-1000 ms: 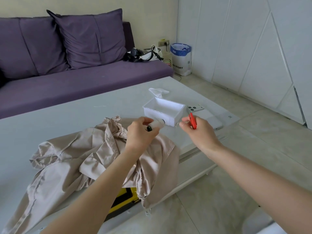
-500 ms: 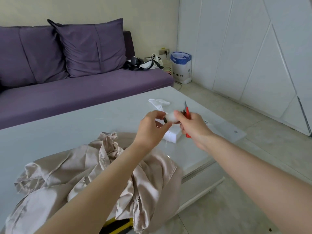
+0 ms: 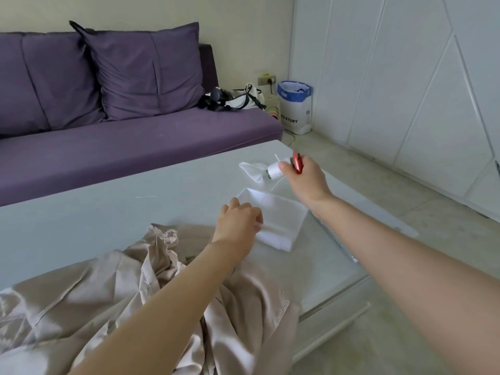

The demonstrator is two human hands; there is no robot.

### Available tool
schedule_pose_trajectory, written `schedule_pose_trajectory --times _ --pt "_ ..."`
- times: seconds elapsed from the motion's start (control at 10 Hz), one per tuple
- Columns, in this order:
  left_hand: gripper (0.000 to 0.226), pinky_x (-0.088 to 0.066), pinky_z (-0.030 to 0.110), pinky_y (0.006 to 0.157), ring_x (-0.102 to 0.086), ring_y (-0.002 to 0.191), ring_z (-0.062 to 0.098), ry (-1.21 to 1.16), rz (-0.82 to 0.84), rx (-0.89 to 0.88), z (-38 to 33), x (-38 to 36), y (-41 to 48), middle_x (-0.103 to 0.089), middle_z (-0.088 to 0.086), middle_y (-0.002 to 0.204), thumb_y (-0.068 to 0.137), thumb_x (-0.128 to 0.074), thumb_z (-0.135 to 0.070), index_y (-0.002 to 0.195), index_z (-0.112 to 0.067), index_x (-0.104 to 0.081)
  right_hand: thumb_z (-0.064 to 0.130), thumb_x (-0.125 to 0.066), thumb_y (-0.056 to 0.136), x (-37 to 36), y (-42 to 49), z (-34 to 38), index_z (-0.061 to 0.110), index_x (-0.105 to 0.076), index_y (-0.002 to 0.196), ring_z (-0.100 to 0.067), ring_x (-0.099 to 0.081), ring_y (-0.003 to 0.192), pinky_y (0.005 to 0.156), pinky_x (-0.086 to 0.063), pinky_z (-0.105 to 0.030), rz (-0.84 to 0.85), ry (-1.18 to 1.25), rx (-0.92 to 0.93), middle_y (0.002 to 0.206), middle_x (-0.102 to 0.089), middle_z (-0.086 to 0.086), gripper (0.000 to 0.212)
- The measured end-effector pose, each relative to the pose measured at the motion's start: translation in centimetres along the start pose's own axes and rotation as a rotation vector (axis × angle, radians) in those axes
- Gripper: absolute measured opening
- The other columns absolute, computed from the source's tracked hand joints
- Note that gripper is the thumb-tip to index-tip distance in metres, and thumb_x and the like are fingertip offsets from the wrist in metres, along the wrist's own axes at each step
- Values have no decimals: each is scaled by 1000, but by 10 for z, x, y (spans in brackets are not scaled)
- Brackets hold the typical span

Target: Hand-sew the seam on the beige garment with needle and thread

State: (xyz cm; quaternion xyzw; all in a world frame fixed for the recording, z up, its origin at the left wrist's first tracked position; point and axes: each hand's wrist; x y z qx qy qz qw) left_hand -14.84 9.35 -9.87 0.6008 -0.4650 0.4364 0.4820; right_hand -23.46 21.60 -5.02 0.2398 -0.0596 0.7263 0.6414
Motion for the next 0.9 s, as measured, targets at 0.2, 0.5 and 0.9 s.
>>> schedule_pose_trajectory --times 0.2,0.5,0.9 --pt "21 -30 24 71 -44 112 18 18 -114 -18 2 -6 -17 -58 -2 112 97 -48 -19 114 -20 -60 26 -60 90 -26 -5 -28 10 -45 88 -23 -45 83 60 -30 -28 280 -288 -108 83 -47 -3 22" --pt "29 -31 24 70 -46 114 19 0 -85 8 -1 1 -27 -56 2 117 93 -44 -4 118 -13 -56 12 -58 91 -37 -21 -33 3 -45 124 -26 -52 112 86 -36 -25 412 -436 19 125 -53 -14 36" --pt "43 -31 30 96 -41 118 25 180 57 -35 -4 11 -48 -42 7 130 92 -42 -8 134 -13 -40 10 -40 97 -8 -59 -32 8 -54 122 -30 -46 120 98 -37 -40 306 -710 225 126 -53 -12 29"
Point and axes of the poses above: each hand's wrist, its own y-axis towards the middle knuckle, its own x-axis out of the back of the hand, z = x × y
